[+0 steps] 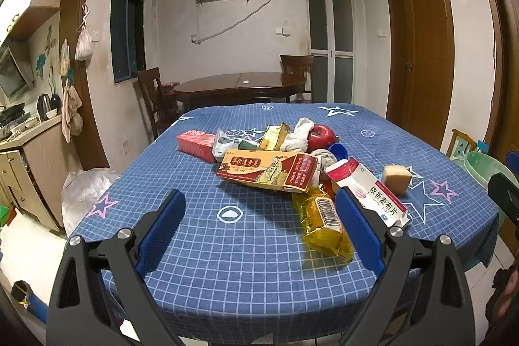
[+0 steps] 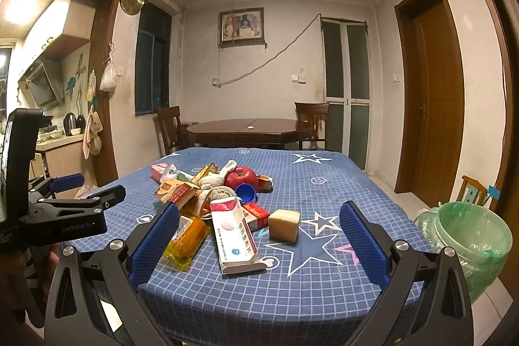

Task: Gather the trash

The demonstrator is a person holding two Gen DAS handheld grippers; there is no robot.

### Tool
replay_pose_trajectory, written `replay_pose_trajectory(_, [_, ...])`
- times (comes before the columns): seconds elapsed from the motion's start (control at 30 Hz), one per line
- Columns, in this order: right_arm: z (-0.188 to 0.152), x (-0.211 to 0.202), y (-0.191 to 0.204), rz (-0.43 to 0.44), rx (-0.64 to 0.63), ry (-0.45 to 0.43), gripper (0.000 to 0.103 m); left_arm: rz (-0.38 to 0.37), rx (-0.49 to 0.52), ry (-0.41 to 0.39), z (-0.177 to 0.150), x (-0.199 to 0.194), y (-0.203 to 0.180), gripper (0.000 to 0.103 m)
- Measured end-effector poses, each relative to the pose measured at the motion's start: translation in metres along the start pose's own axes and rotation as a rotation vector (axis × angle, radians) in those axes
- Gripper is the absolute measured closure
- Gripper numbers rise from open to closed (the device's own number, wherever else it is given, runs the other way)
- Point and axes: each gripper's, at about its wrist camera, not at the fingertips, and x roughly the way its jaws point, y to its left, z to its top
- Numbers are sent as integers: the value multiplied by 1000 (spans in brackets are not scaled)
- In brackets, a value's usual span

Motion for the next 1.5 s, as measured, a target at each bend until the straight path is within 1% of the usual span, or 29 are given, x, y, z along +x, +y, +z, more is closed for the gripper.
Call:
replay_pose_trajectory(0.37, [1, 7, 0, 6, -4, 19, 4, -6, -1, 19, 0, 4, 1, 13])
replay_pose_trajectory(0.4, [1, 9, 1, 9, -9, 24, 4, -14, -7, 30, 1, 6, 2, 12])
replay_pose_trajectory(0.43, [1, 12, 3, 17, -19, 33, 4, -25, -16, 43, 1, 10, 5, 9])
replay_pose_trajectory(0.53, [1, 30, 7, 94, -38, 104, 4, -97, -104, 129, 7, 32, 24, 6])
replay_pose_trajectory(0.57, [0, 40, 9, 120, -47, 147, 4, -137, -139, 179, 10, 45, 33, 6])
replay_pose_trajectory(0.63, [-1, 57, 11, 167, -58, 216, 4, -185, -195, 259, 13, 65, 47, 6])
replay_pose_trajectory(0.67, [-2, 70, 12, 203, -59, 270, 4, -208, -231, 309, 16, 79, 54, 6])
replay_pose_trajectory(0.73, [-2, 93, 13, 251, -62, 349, 4, -246, -288, 387, 23, 105, 66, 6])
replay_pose_trajectory(0.8, [-3, 113, 16, 283, -61, 403, 4, -274, -338, 439, 29, 124, 74, 6])
replay_pose_trajectory(0.83, [-3, 123, 17, 294, -66, 426, 4, -294, -371, 472, 34, 136, 78, 6])
replay_pose_trajectory(0.9, [-2, 140, 20, 312, -76, 464, 4, -302, -391, 505, 39, 149, 79, 6])
replay_pose_trajectory(1.0, [-4, 163, 26, 305, -106, 523, 4, -334, -431, 580, 44, 171, 77, 6])
replay_pose_trajectory(1.07, [-8, 179, 28, 293, -124, 557, 4, -317, -435, 622, 44, 187, 72, 6])
replay_pose_trajectory(1.13, [-12, 186, 30, 282, -133, 576, 4, -315, -481, 673, 40, 202, 74, 6])
replay_pose_trajectory(1.27, [-15, 197, 31, 262, -150, 595, 4, -305, -543, 703, 37, 218, 77, 6])
replay_pose_trajectory(1.33, [-16, 201, 30, 261, -153, 597, 4, -327, -577, 693, 43, 218, 75, 6])
replay_pose_trajectory(1.4, [-16, 205, 29, 264, -150, 600, 4, -340, -590, 680, 46, 217, 75, 6])
replay_pose_trajectory(1.5, [-16, 210, 31, 264, -152, 608, 4, -340, -581, 699, 48, 224, 66, 6])
